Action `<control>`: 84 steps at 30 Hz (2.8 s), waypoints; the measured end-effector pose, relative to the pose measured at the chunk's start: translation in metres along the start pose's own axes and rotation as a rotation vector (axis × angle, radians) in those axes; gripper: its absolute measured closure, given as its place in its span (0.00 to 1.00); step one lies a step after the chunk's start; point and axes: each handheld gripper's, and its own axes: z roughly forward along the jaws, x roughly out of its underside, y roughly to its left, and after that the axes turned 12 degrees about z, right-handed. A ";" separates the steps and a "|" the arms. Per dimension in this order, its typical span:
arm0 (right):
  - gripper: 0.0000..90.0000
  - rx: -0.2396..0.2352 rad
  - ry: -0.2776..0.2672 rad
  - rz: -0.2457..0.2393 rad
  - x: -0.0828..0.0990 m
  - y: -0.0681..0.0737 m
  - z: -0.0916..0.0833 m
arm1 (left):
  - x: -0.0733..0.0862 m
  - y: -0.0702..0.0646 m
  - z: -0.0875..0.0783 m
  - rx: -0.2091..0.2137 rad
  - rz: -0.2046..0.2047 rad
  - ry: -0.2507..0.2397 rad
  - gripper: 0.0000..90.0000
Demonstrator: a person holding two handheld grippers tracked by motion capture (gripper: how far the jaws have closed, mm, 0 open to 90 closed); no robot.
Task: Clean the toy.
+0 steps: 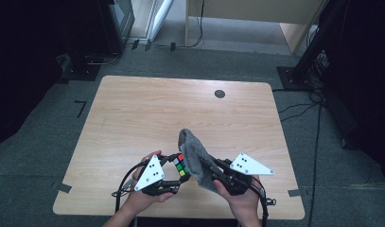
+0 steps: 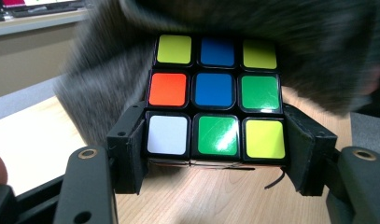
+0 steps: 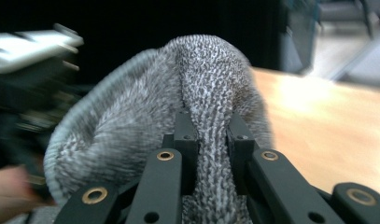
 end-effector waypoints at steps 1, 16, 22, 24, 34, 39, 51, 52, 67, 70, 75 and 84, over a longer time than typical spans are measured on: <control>0.89 0.023 0.023 0.039 0.002 -0.008 0.001 | 0.000 0.001 0.000 0.000 -0.003 0.000 0.39; 0.89 -0.011 -0.021 0.061 0.008 -0.018 0.002 | 0.001 0.014 -0.009 0.021 -0.104 -0.069 0.39; 0.88 -0.090 -0.049 0.078 0.012 -0.019 0.008 | 0.005 0.030 -0.018 0.050 -0.262 -0.177 0.39; 0.88 -0.112 -0.021 0.093 0.018 -0.017 0.014 | 0.006 0.033 -0.020 0.055 -0.296 -0.201 0.39; 0.89 -0.129 0.002 0.071 0.024 -0.011 0.022 | 0.007 0.033 -0.019 0.066 -0.306 -0.196 0.39; 0.89 -0.135 0.002 0.031 0.027 -0.010 0.021 | 0.006 0.033 -0.018 0.068 -0.315 -0.206 0.39; 0.89 -0.120 -0.018 0.031 0.026 -0.007 0.019 | 0.008 0.033 -0.018 0.062 -0.331 -0.205 0.39; 0.89 -0.122 -0.003 0.036 0.030 -0.006 0.022 | 0.008 0.034 -0.018 0.059 -0.334 -0.206 0.39; 0.88 -0.231 0.046 0.251 0.055 -0.001 0.042 | 0.012 0.036 -0.019 -0.049 -0.386 -0.194 0.39; 0.88 -0.267 0.046 0.244 0.058 0.010 0.050 | 0.013 0.030 -0.013 -0.043 -0.366 -0.172 0.39; 0.87 -0.268 0.034 0.212 0.059 0.019 0.051 | 0.011 0.025 -0.011 -0.046 -0.329 -0.155 0.39; 0.87 -0.179 0.008 0.286 0.058 -0.001 0.046 | 0.012 0.028 -0.014 -0.054 -0.344 -0.169 0.39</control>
